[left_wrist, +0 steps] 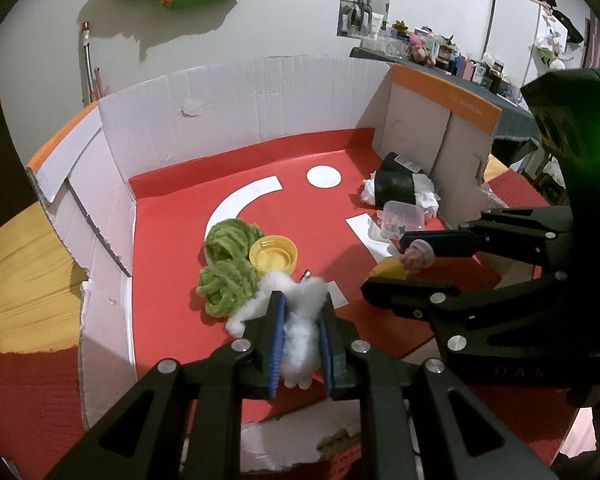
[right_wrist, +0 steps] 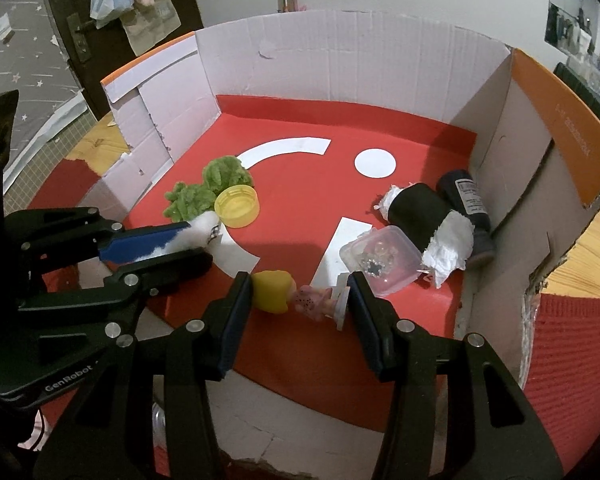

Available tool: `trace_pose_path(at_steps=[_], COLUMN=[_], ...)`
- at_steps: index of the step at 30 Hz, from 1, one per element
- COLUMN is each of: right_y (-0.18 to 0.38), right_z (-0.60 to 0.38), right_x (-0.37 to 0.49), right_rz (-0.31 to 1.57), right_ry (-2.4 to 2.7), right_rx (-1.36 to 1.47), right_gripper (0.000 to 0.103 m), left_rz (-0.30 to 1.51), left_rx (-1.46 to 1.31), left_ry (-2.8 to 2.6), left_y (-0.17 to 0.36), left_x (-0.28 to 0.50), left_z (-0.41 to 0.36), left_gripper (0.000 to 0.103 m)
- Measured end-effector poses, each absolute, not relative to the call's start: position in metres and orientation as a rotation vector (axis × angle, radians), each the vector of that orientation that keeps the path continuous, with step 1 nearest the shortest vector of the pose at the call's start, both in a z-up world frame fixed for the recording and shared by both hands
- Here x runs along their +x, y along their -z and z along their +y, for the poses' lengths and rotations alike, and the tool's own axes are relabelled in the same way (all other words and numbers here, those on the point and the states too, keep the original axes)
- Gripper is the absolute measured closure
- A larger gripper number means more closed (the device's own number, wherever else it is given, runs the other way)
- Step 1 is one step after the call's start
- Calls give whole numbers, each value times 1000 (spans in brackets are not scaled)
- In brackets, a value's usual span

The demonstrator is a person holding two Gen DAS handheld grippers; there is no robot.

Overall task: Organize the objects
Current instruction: 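Lower the scrunchie and figurine onto the box floor and open both grippers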

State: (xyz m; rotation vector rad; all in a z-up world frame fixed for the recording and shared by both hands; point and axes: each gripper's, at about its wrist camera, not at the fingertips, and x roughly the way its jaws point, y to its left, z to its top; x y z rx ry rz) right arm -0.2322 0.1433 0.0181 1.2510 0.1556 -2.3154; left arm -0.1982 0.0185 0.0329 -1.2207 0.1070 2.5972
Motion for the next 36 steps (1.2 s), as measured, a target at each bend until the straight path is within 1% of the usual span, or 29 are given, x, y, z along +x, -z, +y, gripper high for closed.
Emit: trace_pose_path(at_steps=[22, 24, 26, 27, 31, 36], right_y=[-21, -22, -24, -25, -28, -34], right_z=[143, 144, 145, 145, 145, 147], right_x=[-231, -229, -228, -227, -223, -219], right_rz=[121, 117, 107, 108, 105, 98], right_ry=[2307, 2308, 2310, 2310, 2323, 2336], right_rx=[1223, 1218, 1209, 1206, 1192, 1177], right_gripper=[55, 55, 52, 49, 46, 43], left_rz=[97, 95, 91, 91, 86, 88], left_rx=[-1205, -1203, -1200, -1198, -1188, -1176], left_ry=[-2599, -2600, -2602, -2603, -2616, -2625], left_y=[-35, -37, -38, -39, -43, -48], left_x=[-192, -191, -189, -188, -183, -176], left_z=[18, 17, 17, 17, 14, 13], left_gripper=[84, 81, 77, 77, 70, 69])
